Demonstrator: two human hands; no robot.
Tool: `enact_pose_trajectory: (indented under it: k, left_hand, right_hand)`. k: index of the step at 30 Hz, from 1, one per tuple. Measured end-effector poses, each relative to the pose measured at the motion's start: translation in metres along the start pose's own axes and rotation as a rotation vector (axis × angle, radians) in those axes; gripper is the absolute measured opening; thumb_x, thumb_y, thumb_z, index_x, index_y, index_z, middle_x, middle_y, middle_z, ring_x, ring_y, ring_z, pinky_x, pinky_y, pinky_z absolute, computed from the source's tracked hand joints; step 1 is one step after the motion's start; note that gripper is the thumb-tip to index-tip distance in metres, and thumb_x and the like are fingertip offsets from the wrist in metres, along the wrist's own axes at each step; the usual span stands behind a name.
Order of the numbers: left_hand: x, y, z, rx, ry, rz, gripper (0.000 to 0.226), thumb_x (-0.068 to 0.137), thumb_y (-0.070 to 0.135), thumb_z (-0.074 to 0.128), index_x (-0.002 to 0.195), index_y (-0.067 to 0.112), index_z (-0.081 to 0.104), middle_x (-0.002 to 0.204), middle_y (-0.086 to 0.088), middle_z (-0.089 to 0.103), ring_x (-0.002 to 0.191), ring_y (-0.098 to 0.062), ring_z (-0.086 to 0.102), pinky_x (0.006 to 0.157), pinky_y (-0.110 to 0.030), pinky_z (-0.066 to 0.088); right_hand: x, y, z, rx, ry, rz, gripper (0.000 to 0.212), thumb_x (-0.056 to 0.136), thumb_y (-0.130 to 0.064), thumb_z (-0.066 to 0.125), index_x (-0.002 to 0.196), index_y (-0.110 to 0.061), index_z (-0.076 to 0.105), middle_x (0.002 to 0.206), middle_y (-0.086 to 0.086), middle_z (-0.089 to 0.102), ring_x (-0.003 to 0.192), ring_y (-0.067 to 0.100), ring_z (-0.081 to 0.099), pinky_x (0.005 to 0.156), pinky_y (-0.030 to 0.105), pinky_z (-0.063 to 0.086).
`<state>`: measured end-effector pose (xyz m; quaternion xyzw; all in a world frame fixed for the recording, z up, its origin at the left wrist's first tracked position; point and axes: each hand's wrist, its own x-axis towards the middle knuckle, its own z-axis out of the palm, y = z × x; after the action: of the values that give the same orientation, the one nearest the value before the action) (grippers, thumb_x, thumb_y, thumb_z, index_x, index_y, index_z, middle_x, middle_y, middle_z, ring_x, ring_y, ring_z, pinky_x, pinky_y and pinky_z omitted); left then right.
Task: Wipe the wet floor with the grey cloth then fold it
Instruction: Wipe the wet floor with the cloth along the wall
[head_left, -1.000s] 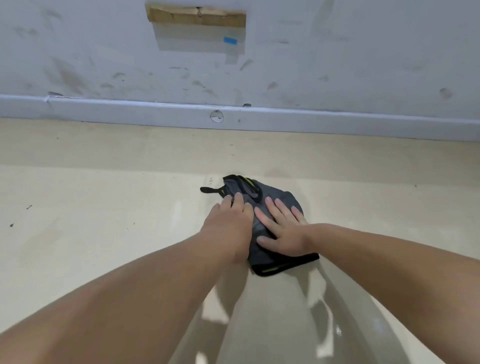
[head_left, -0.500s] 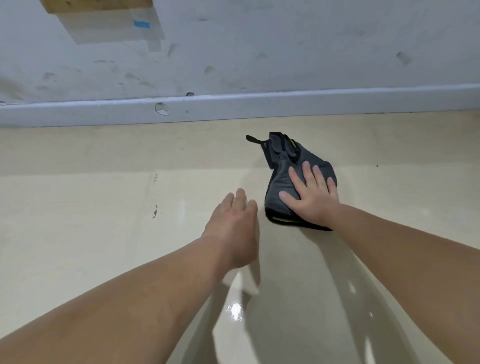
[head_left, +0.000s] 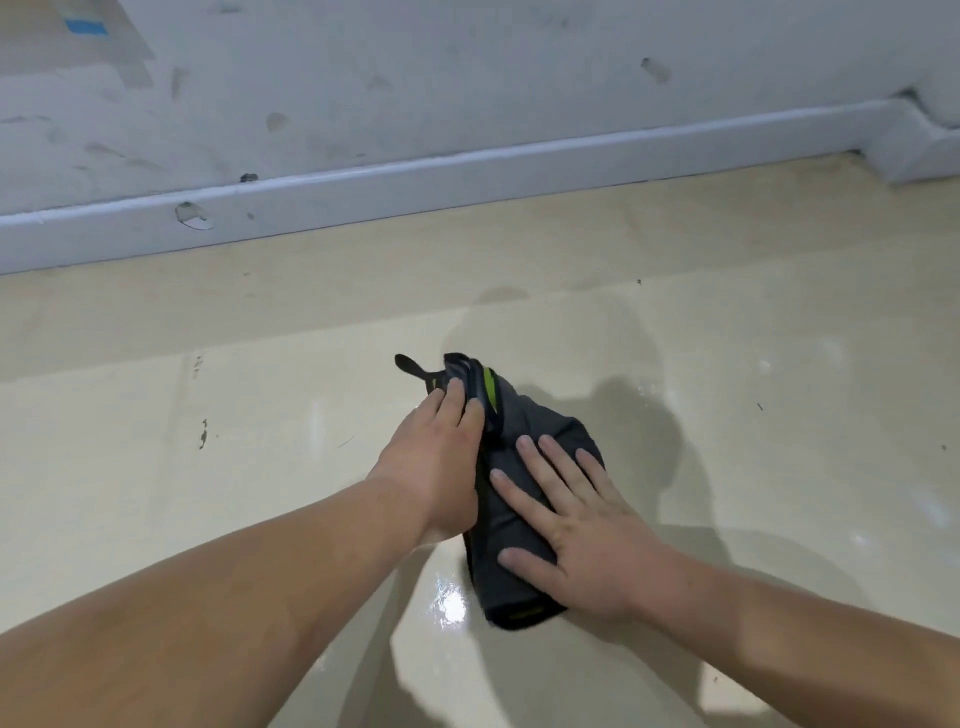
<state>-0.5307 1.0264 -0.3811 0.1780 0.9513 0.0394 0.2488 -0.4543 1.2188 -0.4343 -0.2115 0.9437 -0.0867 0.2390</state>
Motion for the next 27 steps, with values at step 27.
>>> enact_pose_trajectory:
  k: [27]
  left_hand:
    - [0.058,0.102,-0.036,0.001,-0.050,0.177,0.080,0.097,0.023,0.052,0.161,0.012,0.005,0.170,-0.012,-0.009,0.155,-0.027,0.004,0.122,-0.031,0.015]
  right_hand:
    - [-0.025,0.130,-0.023,0.155,0.244,0.659,0.077,0.095,-0.076,0.004,0.160,-0.039,-0.013,0.168,0.004,-0.026,0.154,0.022,-0.026,0.125,0.047,-0.012]
